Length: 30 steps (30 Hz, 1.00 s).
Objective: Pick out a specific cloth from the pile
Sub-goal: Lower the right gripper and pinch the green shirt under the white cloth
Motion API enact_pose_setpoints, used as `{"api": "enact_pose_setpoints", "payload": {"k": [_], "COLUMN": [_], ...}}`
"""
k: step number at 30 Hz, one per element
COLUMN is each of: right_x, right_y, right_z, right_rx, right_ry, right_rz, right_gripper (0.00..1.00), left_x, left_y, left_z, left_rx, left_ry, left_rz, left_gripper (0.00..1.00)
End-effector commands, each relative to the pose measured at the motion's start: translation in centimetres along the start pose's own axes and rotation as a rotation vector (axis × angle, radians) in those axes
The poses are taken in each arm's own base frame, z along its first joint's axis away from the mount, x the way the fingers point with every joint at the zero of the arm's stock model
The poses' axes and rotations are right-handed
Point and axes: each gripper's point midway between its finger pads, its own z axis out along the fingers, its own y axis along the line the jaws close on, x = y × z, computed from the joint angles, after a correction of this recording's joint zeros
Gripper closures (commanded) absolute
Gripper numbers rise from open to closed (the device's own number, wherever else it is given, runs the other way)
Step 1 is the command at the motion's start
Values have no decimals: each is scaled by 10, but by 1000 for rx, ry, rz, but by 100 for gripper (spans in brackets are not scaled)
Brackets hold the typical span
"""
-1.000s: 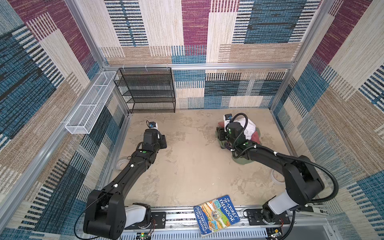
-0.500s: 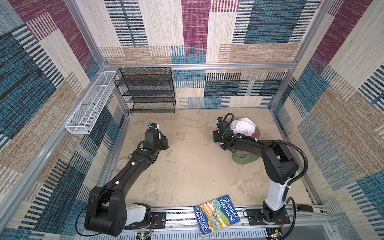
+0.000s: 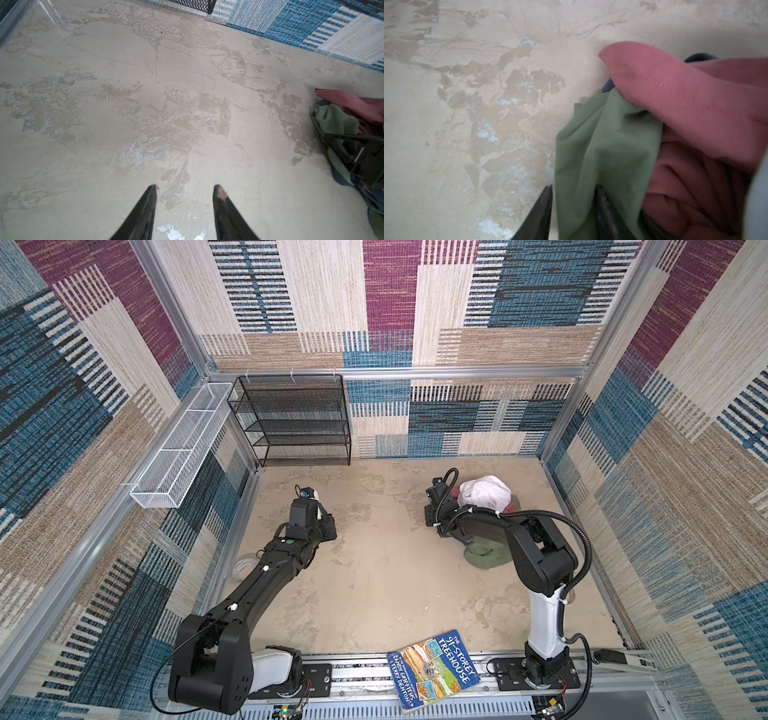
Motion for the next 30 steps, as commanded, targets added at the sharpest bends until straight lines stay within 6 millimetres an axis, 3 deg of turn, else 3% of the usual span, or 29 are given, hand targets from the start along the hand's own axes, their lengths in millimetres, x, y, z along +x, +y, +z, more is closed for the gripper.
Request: {"api": "enact_pose_setpoints", "payload": {"k": [1, 5, 9, 18, 30], "right_x": [-5, -6, -14, -58, -108], "right_y": [-9, -13, -13, -11, -34], "right_z": [2, 2, -8, -54, -119], "right_rx": [61, 85, 68, -20, -148], "right_ry": [-16, -25, -60, -155, -278], "right_rz": [9, 13, 37, 79, 168], "right_gripper": [75, 100, 100, 100, 100], "left_x": [-9, -9, -8, -15, -22], "left_y": [-1, 0, -1, -6, -9], "left_z": [-1, 0, -3, -5, -13], "left_rx": [-5, -8, 0, 18, 28], "left_ry": [-27, -23, -22, -28, -46], "left_rz": [7, 10, 10, 15, 16], "left_gripper": [52, 53, 53, 53, 54]}}
